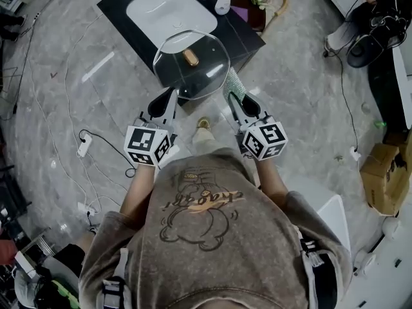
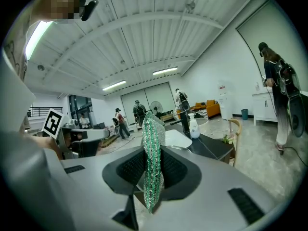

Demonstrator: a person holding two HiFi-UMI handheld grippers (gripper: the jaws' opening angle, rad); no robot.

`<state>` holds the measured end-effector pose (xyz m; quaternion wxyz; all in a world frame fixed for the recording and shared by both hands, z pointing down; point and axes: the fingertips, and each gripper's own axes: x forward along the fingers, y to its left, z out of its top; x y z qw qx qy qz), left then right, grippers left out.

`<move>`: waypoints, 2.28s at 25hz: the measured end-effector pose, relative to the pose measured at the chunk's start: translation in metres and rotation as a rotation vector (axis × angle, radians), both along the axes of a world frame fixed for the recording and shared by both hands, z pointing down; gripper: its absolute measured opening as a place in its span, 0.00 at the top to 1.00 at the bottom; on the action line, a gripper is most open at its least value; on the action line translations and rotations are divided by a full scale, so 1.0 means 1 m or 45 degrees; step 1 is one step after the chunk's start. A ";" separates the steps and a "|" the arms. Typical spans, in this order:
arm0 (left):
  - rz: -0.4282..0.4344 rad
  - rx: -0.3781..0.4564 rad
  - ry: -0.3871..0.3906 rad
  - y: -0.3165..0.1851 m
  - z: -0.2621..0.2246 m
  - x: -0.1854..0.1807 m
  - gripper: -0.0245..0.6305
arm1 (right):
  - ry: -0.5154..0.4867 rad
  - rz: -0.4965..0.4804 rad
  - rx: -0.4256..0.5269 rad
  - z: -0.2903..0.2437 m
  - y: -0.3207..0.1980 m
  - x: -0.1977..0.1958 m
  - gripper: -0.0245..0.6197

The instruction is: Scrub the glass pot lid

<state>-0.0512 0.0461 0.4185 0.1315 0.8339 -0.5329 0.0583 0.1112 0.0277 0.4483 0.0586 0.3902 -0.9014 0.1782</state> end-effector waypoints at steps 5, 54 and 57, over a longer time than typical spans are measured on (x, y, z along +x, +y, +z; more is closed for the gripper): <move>-0.055 -0.011 -0.007 -0.050 0.002 -0.003 0.95 | 0.010 -0.038 -0.026 0.003 -0.051 -0.001 0.82; 0.633 -0.581 -0.408 -0.174 0.176 0.029 0.51 | 0.053 0.149 -0.162 0.037 -0.117 0.001 0.82; 0.641 -0.614 -0.389 -0.173 0.179 0.029 0.52 | 0.057 0.097 -0.194 0.042 -0.108 -0.002 0.82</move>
